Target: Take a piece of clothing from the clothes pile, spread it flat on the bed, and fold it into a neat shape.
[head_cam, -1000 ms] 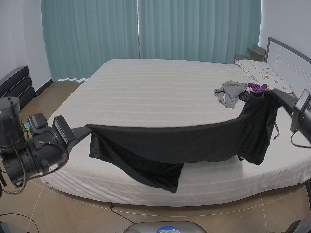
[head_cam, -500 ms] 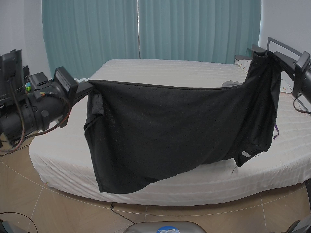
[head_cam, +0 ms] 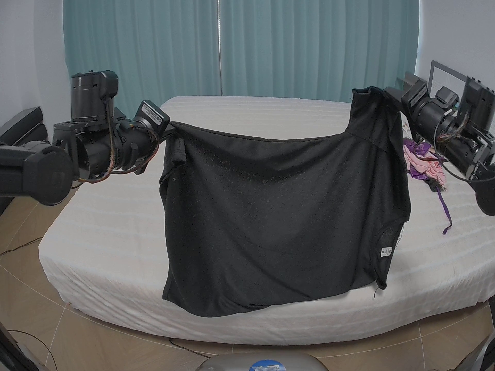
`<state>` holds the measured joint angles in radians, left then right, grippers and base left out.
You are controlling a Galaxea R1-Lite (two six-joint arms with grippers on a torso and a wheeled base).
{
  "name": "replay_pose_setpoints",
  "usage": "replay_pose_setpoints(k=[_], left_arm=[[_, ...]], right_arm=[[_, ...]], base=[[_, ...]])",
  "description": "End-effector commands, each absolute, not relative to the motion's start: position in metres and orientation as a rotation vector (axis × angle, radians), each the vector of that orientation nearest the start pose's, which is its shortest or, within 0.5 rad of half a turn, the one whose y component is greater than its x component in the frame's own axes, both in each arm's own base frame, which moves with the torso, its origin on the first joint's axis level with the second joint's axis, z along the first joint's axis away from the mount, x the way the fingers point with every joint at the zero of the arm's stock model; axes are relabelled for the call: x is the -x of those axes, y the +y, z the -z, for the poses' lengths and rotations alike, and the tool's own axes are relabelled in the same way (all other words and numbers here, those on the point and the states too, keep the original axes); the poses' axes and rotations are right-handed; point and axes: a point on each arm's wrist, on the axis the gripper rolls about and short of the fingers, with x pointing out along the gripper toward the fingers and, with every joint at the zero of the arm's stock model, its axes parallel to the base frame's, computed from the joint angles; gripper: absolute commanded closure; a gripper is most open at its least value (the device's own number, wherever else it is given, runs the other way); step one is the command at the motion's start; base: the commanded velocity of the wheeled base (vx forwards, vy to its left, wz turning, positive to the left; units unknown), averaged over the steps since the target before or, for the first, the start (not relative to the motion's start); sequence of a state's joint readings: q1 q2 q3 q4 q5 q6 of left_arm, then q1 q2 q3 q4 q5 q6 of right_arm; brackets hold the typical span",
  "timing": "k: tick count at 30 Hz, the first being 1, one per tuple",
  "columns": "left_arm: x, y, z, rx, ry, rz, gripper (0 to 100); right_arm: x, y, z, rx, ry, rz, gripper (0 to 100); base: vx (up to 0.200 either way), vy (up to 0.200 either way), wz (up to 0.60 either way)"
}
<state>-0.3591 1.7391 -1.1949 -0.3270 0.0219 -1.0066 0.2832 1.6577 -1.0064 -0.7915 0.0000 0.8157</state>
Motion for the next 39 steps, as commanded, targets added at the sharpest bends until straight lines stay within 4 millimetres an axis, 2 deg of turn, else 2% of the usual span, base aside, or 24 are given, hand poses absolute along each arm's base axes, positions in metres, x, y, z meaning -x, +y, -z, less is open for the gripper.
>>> replay_pose_setpoints(k=[1,5,8,10,12,17,22,33,34,35,36,37,38,39], left_arm=[[-0.355,-0.118,-0.219,0.949,0.432,0.170,100],[-0.367,-0.118,-0.205,0.950,0.477,0.185,100],[-0.377,-0.121,-0.184,0.937,0.526,0.164,100],[-0.381,-0.123,-0.175,0.931,0.546,0.153,100],[-0.391,-0.125,-0.158,0.927,0.567,0.138,100],[-0.406,-0.129,-0.129,0.925,0.580,0.128,100],[-0.417,-0.133,-0.114,0.924,0.584,0.125,100],[-0.446,-0.141,-0.069,0.919,0.628,0.096,100],[-0.450,-0.142,-0.061,0.917,0.639,0.089,0],[-0.451,-0.143,-0.053,0.914,0.651,0.082,0],[-0.452,-0.143,-0.046,0.911,0.664,0.076,0],[-0.452,-0.143,-0.046,0.911,0.664,0.076,0],[-0.453,-0.144,-0.034,0.905,0.685,0.066,0],[-0.453,-0.145,-0.029,0.902,0.697,0.060,0]], right_arm=[[-0.334,0.092,-0.239,-0.823,0.044,-0.283,100],[-0.349,0.095,-0.220,-0.817,0.065,-0.264,100],[-0.358,0.098,-0.205,-0.814,0.091,-0.249,100],[-0.361,0.098,-0.199,-0.811,0.107,-0.243,100],[-0.369,0.098,-0.183,-0.807,0.143,-0.220,100],[-0.382,0.095,-0.159,-0.802,0.190,-0.177,100],[-0.391,0.095,-0.137,-0.794,0.234,-0.142,100],[-0.429,0.091,-0.071,-0.773,0.326,-0.053,100],[-0.434,0.090,-0.062,-0.772,0.335,-0.043,100],[-0.439,0.089,-0.053,-0.771,0.349,-0.031,100],[-0.443,0.088,-0.044,-0.769,0.361,-0.023,0],[-0.443,0.088,-0.044,-0.769,0.361,-0.023,0],[-0.447,0.089,-0.024,-0.760,0.396,-0.008,0],[-0.447,0.088,-0.015,-0.757,0.410,0.000,0]], base=[[0.200,0.000,0.00],[0.200,0.000,0.00],[0.200,0.000,0.00],[0.000,0.000,0.00],[0.000,0.000,0.00],[0.000,0.000,0.00],[0.000,0.000,0.00],[0.000,0.000,0.00],[0.000,0.000,0.00],[0.000,0.000,0.00],[0.000,0.000,0.00],[0.000,0.000,0.00],[0.000,0.000,0.00],[0.000,0.000,0.00]])
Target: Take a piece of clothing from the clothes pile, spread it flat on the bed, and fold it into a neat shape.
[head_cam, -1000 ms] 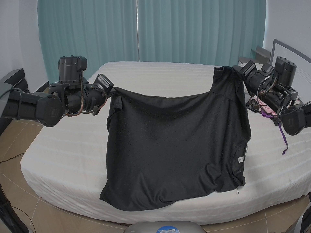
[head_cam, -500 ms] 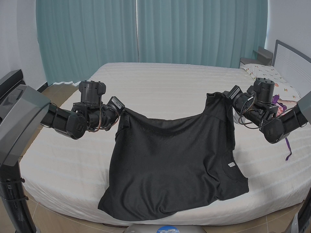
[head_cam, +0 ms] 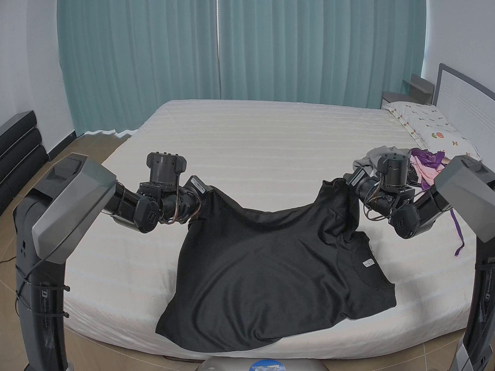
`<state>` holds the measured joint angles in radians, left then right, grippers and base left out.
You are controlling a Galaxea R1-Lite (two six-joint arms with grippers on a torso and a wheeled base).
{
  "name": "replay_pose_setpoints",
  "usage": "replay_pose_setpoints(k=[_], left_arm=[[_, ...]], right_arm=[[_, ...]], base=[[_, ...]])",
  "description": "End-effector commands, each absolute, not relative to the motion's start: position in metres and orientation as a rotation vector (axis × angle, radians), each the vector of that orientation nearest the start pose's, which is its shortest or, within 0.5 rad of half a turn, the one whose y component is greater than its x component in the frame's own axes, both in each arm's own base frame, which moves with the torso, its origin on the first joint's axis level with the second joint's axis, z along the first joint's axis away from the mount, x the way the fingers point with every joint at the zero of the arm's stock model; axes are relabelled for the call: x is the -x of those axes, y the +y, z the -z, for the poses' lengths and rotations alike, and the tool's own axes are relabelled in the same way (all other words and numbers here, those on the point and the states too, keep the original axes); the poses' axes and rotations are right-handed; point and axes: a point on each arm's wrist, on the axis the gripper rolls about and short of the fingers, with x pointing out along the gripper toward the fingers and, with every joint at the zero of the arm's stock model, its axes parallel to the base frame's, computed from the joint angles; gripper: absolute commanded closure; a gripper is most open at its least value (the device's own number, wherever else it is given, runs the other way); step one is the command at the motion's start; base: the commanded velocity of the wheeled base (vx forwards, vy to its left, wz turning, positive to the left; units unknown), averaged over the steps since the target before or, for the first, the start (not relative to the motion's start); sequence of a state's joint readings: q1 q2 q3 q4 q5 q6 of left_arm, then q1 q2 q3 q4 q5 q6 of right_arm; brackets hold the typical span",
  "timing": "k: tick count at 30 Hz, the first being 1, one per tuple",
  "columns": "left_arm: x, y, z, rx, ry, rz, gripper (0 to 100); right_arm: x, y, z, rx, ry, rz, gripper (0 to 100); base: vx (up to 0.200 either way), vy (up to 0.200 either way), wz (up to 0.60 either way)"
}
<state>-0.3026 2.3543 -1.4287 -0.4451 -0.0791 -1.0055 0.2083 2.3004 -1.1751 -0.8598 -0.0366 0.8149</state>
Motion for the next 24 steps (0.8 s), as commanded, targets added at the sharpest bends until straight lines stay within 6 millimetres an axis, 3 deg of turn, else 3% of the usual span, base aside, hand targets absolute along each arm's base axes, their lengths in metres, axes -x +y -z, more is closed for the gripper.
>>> replay_pose_setpoints(k=[1,2,6,9,12,16,24], left_arm=[[-0.453,-0.145,-0.026,0.900,0.702,0.057,0],[-0.454,-0.143,-0.021,0.901,0.710,0.048,0],[-0.456,-0.138,-0.019,0.902,0.703,0.032,0],[-0.463,-0.117,-0.028,0.932,0.657,-0.010,0],[-0.465,-0.107,-0.036,0.987,0.629,-0.037,0],[-0.469,-0.086,-0.042,1.056,0.605,-0.069,0],[-0.458,-0.079,-0.029,1.055,0.671,-0.102,0]], right_arm=[[-0.448,0.088,-0.009,-0.755,0.421,0.005,0],[-0.449,0.086,-0.001,-0.751,0.436,0.014,0],[-0.452,0.079,-0.001,-0.756,0.427,0.020,0],[-0.464,0.060,-0.020,-0.804,0.319,0.021,0],[-0.464,0.052,-0.024,-0.806,0.307,0.033,0],[-0.458,0.050,-0.013,-0.800,0.351,0.054,0],[-0.450,0.054,0.009,-0.800,0.446,0.028,0]], base=[[0.000,0.000,0.00],[0.000,0.000,0.00],[0.000,0.000,0.00],[0.000,0.000,0.00],[0.000,0.000,0.00],[0.000,0.000,0.00],[0.000,0.000,0.00]])
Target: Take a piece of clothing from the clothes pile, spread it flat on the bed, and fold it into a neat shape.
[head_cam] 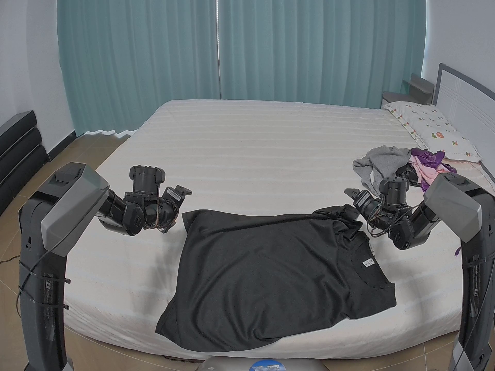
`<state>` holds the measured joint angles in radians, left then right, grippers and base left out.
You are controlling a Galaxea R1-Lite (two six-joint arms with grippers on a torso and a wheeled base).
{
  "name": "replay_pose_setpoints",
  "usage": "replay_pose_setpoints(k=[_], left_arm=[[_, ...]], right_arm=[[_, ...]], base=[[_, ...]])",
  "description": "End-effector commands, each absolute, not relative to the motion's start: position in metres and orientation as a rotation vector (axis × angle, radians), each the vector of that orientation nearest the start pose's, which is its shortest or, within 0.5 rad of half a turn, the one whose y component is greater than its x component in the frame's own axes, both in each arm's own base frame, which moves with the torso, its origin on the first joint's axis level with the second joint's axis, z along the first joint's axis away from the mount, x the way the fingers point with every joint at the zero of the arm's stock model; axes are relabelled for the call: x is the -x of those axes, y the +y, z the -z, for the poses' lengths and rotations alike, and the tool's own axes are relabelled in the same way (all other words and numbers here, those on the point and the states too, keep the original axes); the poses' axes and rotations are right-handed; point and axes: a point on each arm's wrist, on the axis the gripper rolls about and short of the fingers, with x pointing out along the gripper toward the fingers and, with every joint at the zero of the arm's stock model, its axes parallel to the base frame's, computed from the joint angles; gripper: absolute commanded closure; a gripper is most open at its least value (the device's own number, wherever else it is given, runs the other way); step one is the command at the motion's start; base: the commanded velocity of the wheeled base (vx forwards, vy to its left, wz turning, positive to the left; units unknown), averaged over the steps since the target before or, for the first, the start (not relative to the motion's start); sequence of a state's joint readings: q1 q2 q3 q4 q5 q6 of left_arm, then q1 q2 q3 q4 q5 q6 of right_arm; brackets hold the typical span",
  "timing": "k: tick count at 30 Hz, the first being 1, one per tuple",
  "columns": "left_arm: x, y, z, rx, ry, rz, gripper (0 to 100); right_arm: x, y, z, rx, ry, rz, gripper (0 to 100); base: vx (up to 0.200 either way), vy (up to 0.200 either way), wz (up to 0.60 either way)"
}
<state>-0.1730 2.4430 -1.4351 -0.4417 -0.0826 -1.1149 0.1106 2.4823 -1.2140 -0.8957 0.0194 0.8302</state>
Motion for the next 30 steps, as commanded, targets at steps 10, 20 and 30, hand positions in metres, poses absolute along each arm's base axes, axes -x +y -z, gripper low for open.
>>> replay_pose_setpoints(k=[10,20,30], left_arm=[[-0.411,-0.074,-0.039,1.149,0.789,-0.032,0],[-0.406,-0.069,-0.035,1.192,0.779,-0.057,0],[-0.403,-0.069,-0.031,1.185,0.791,-0.067,0]], right_arm=[[-0.459,0.052,0.031,-0.791,0.539,0.039,0],[-0.475,0.053,0.043,-0.778,0.557,0.057,0],[-0.492,0.048,0.031,-0.775,0.477,0.065,100]], base=[[0.000,0.000,0.00],[0.000,0.000,0.00],[0.000,0.000,0.00]])
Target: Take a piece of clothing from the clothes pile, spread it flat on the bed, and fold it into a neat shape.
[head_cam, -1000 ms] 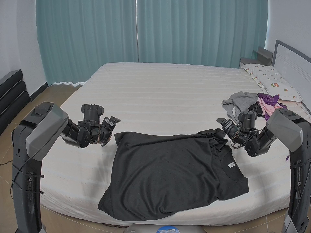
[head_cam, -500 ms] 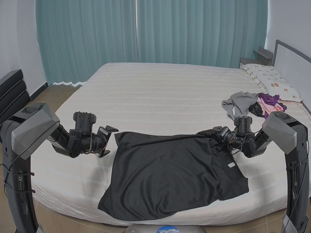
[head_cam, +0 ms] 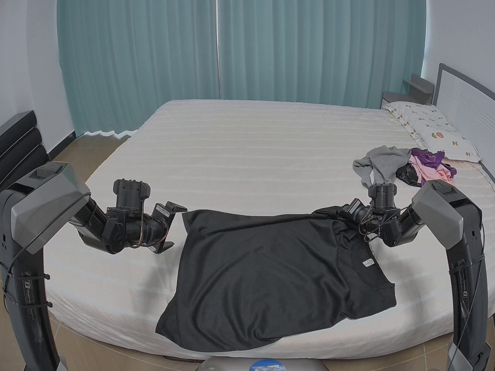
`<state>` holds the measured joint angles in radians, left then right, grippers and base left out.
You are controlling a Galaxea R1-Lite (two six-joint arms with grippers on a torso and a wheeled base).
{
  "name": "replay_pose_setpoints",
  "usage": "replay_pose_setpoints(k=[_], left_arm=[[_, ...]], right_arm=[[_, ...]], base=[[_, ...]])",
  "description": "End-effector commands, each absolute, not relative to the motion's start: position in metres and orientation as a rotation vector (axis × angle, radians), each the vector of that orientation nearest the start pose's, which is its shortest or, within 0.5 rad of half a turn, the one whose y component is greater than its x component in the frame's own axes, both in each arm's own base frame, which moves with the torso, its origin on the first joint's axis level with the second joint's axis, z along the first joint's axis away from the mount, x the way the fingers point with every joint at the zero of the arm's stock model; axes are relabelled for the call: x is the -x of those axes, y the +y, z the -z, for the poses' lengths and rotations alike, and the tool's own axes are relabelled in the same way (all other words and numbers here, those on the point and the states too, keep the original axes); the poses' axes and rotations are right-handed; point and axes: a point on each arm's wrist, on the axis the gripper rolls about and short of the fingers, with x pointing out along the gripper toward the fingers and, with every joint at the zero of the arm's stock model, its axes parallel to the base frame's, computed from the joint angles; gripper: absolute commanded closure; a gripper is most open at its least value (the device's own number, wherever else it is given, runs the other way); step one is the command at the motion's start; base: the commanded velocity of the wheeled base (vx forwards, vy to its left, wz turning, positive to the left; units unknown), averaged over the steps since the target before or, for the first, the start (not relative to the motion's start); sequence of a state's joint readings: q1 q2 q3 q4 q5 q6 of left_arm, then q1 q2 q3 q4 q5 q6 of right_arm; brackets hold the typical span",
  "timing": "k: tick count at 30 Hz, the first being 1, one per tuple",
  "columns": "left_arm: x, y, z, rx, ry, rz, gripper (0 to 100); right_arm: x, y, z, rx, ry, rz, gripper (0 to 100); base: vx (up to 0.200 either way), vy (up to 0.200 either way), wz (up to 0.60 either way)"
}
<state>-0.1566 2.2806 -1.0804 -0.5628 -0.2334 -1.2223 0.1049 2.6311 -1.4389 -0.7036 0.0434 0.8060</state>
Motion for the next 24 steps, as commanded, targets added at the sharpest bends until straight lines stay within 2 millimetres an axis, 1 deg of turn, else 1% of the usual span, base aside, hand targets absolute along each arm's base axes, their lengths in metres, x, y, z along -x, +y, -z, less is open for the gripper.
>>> replay_pose_setpoints(k=[1,2,3,4,6,9,10,14,18,21,22,24], left_arm=[[-0.403,-0.069,-0.031,1.185,0.791,-0.067,0],[-0.404,-0.069,-0.031,1.185,0.792,-0.069,0],[-0.404,-0.069,-0.031,1.185,0.792,-0.069,0],[-0.403,-0.069,-0.030,1.184,0.793,-0.070,0],[-0.403,-0.069,-0.030,1.183,0.793,-0.069,0],[-0.403,-0.069,-0.030,1.183,0.790,-0.067,0],[-0.403,-0.069,-0.030,1.183,0.782,-0.061,0],[-0.403,-0.069,-0.030,1.182,0.784,-0.062,0],[-0.402,-0.069,-0.029,1.181,0.785,-0.063,0],[-0.402,-0.069,-0.029,1.182,0.784,-0.062,0],[-0.402,-0.069,-0.029,1.182,0.784,-0.062,0],[-0.403,-0.069,-0.030,1.184,0.778,-0.058,0]], right_arm=[[-0.495,0.048,0.027,-0.775,0.460,0.065,100],[-0.498,0.048,0.023,-0.777,0.439,0.066,100],[-0.498,0.048,0.023,-0.777,0.439,0.066,100],[-0.504,0.047,0.014,-0.776,0.391,0.077,100],[-0.509,0.046,0.006,-0.776,0.350,0.088,100],[-0.510,0.045,0.004,-0.775,0.344,0.091,100],[-0.510,0.044,0.000,-0.773,0.340,0.090,100],[-0.514,0.040,-0.007,-0.778,0.309,0.084,100],[-0.525,0.040,-0.025,-0.788,0.229,0.055,100],[-0.536,0.041,-0.047,-0.798,0.132,0.019,100],[-0.537,0.042,-0.047,-0.798,0.128,0.015,100],[-0.547,0.042,-0.051,-0.800,0.072,0.008,100]], base=[[0.000,0.000,0.00],[0.000,0.000,0.00],[0.000,0.000,0.00],[0.000,0.000,0.00],[0.000,0.000,0.00],[0.000,0.000,0.00],[0.000,0.000,0.00],[0.000,0.000,0.00],[0.000,0.000,0.00],[0.000,0.000,0.00],[0.000,0.000,0.00],[0.000,0.000,0.00]])
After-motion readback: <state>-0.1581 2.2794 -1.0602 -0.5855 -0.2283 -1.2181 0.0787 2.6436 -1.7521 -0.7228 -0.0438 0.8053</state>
